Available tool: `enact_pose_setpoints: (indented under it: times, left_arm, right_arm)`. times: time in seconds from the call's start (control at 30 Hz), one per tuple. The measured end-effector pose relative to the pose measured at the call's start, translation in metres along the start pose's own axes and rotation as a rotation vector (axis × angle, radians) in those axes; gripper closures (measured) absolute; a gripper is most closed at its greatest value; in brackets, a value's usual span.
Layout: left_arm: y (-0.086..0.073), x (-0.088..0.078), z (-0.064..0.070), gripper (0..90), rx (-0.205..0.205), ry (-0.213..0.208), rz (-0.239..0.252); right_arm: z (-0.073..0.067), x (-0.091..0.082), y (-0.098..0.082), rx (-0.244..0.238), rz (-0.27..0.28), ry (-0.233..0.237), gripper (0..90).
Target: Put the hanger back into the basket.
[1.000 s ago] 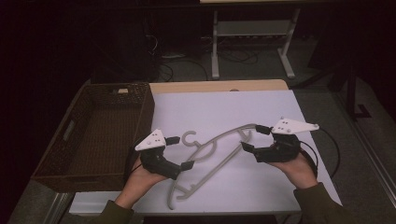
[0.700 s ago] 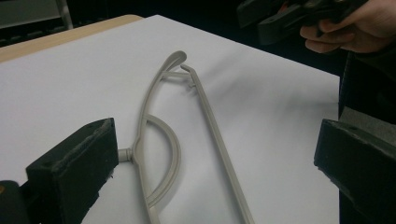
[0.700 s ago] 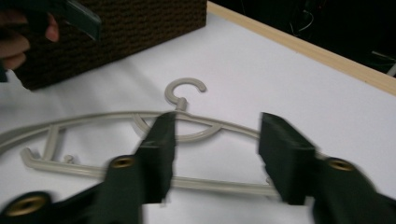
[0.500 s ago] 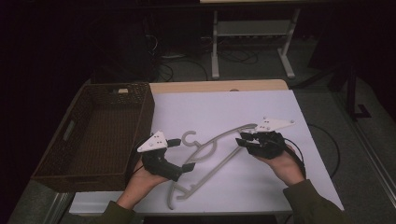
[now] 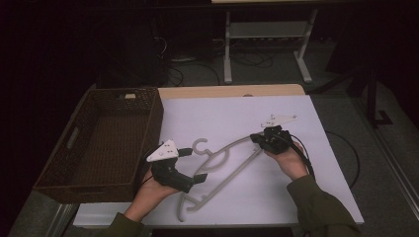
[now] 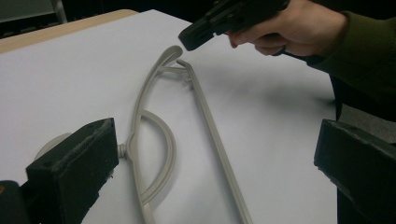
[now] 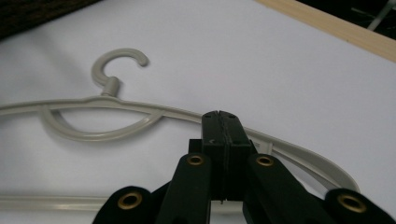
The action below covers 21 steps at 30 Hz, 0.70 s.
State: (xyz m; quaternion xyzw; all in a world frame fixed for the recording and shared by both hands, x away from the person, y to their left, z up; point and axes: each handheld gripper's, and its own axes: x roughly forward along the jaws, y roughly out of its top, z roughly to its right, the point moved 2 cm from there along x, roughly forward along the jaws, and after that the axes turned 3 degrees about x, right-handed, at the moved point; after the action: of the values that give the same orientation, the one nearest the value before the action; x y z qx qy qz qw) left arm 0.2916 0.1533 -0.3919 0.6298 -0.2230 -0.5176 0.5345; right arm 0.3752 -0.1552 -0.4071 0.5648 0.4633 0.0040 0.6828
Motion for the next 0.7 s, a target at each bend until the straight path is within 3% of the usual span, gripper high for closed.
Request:
enact_pose_setpoints:
  times: [0.23, 0.33, 0.7]
  left_arm:
    - [0.0, 0.001, 0.0, 0.0, -0.006, 0.0, 0.007]
    - [0.0, 0.0, 0.0, 0.0, -0.01, 0.0, 0.011]
    - [-0.001, 0.002, 0.001, 0.0, -0.013, -0.003, 0.006]
  right_arm:
    - [0.012, 0.02, -0.002, 0.012, -0.044, -0.029, 89.3]
    - [0.017, 0.031, -0.006, 0.001, -0.095, -0.046, 89.4]
    - [0.016, 0.049, -0.015, -0.012, -0.194, -0.075, 89.4]
